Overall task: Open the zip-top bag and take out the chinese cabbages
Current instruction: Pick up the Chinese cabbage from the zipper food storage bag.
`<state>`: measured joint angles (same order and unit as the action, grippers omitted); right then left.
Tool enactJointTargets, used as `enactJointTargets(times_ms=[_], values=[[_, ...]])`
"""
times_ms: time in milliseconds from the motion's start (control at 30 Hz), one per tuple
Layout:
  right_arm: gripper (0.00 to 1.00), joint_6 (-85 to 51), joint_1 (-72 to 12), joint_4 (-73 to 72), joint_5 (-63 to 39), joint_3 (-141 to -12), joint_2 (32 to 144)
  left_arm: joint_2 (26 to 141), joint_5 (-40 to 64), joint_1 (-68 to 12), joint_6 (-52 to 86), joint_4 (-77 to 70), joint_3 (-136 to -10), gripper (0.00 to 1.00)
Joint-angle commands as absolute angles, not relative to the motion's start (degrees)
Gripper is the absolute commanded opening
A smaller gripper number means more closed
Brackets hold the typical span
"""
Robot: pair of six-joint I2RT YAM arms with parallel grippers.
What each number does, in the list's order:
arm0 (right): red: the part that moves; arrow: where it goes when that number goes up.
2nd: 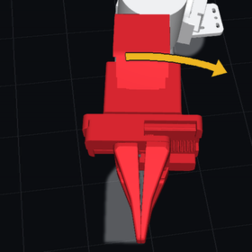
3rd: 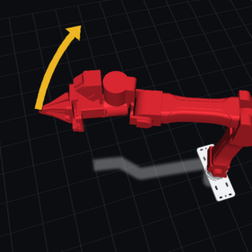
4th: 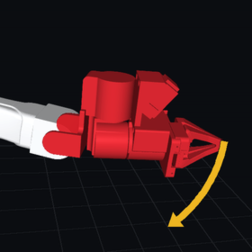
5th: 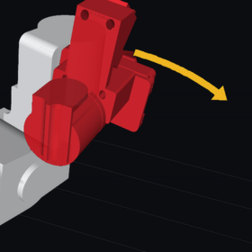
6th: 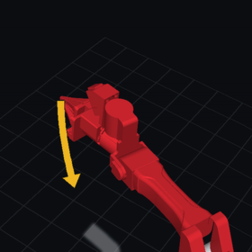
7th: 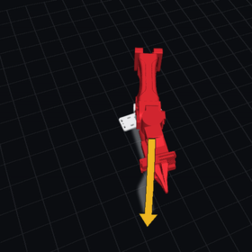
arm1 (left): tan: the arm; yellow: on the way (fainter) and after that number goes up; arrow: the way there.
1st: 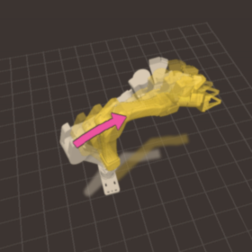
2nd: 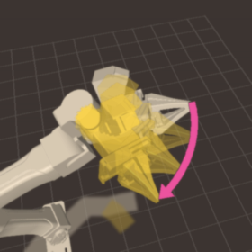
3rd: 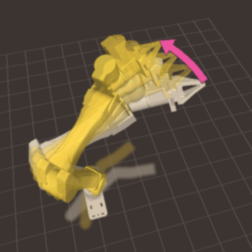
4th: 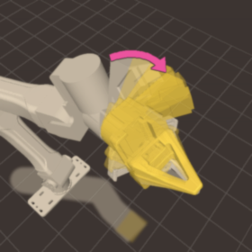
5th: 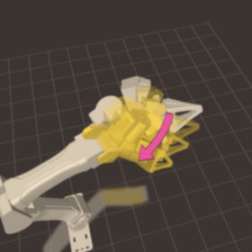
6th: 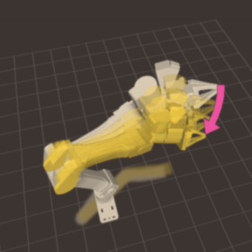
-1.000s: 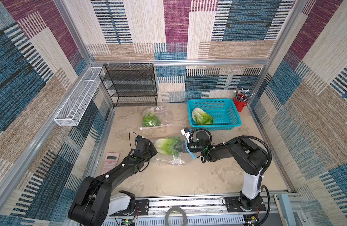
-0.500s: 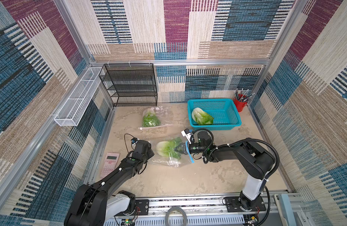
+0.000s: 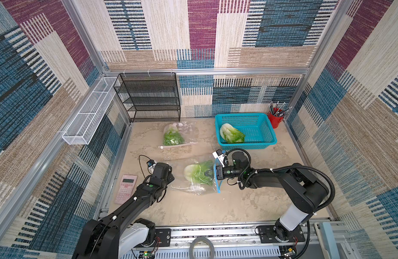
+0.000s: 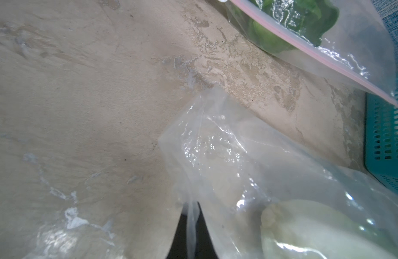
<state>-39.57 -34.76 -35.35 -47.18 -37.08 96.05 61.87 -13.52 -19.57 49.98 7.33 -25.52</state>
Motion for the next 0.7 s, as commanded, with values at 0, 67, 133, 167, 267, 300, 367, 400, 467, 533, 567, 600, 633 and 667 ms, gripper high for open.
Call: enactJointTargets(times_ms=[0, 67, 133, 167, 267, 300, 367, 400, 467, 533, 567, 600, 633, 667], values=[[0.00, -37.9, -33.8, -34.5, -49.3, -36.1, 94.2, 61.6, -15.3, -19.6, 50.0, 8.8, -25.5, 0.00], [0.00, -37.3, -33.0, -33.3, -49.5, -35.6, 93.1, 61.6, -15.8, -19.6, 50.0, 9.1, -25.6, 0.00], [0.00, -36.3, -32.4, -31.6, -49.4, -35.3, 92.0, 61.6, -16.2, -19.6, 49.8, 9.3, -25.6, 0.00], [0.00, -36.0, -32.0, -30.8, -49.5, -35.1, 91.5, 61.5, -16.4, -19.5, 49.8, 9.4, -25.6, 0.00], [0.00, -34.7, -31.2, -28.7, -49.5, -34.7, 90.0, 61.4, -16.9, -19.5, 49.6, 9.7, -25.8, 0.00], [0.00, -34.3, -30.9, -27.9, -49.4, -34.7, 89.5, 61.5, -17.1, -19.5, 49.5, 9.8, -25.8, 0.00], [0.00, -33.8, -30.3, -26.9, -49.5, -34.6, 88.9, 61.6, -17.4, -19.5, 49.4, 9.7, -25.8, 0.00], [0.00, -33.6, -30.1, -26.6, -49.8, -34.6, 88.6, 61.7, -17.5, -19.5, 49.3, 9.8, -25.8, 0.00], [0.00, -33.2, -29.6, -25.9, -50.4, -34.8, 88.4, 61.9, -17.9, -19.6, 49.3, 10.0, -26.0, 0.00], [0.00, -32.7, -29.2, -25.1, -50.8, -35.1, 88.2, 62.1, -18.1, -19.5, 49.2, 10.1, -26.1, 0.00], [0.00, -32.2, -29.0, -24.6, -51.0, -35.3, 88.1, 62.1, -18.3, -19.6, 49.2, 10.2, -26.2, 0.00], [0.00, -31.5, -28.9, -23.8, -51.3, -35.6, 88.0, 62.1, -18.5, -19.5, 49.2, 10.5, -26.2, 0.00], [0.00, -30.9, -28.8, -22.8, -51.4, -35.9, 87.9, 62.2, -18.7, -19.6, 49.2, 10.5, -26.2, 0.00], [0.00, -30.2, -28.6, -21.8, -51.4, -36.3, 87.7, 62.3, -18.9, -19.6, 49.2, 10.7, -26.3, 0.00]])
